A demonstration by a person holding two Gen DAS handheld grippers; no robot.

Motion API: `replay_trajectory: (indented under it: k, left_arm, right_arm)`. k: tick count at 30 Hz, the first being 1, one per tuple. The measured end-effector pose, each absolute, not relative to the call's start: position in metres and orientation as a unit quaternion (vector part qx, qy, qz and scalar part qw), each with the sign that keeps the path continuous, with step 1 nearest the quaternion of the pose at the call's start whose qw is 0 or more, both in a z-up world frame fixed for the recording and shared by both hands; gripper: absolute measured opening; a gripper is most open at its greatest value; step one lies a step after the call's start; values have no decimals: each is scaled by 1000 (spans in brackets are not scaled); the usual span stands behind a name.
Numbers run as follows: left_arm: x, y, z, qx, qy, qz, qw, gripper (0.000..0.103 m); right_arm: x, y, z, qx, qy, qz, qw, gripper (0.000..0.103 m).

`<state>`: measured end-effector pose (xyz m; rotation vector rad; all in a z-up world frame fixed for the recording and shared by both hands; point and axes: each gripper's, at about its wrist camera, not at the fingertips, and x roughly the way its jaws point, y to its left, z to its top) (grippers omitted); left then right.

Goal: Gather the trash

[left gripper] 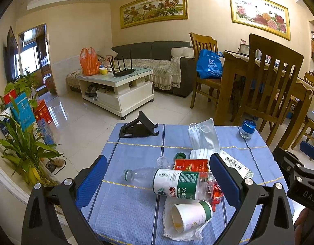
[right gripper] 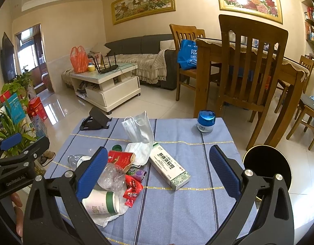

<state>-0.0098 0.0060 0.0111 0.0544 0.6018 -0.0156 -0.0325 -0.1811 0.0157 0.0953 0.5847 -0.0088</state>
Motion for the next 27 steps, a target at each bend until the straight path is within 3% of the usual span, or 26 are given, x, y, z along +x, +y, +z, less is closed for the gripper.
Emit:
replay_trajectory:
  k: [27]
  left_arm:
    - [-7,9,6,24,300,-10,954,97]
  right_arm:
    - [-32,-181,16,48,289,-6,956,98]
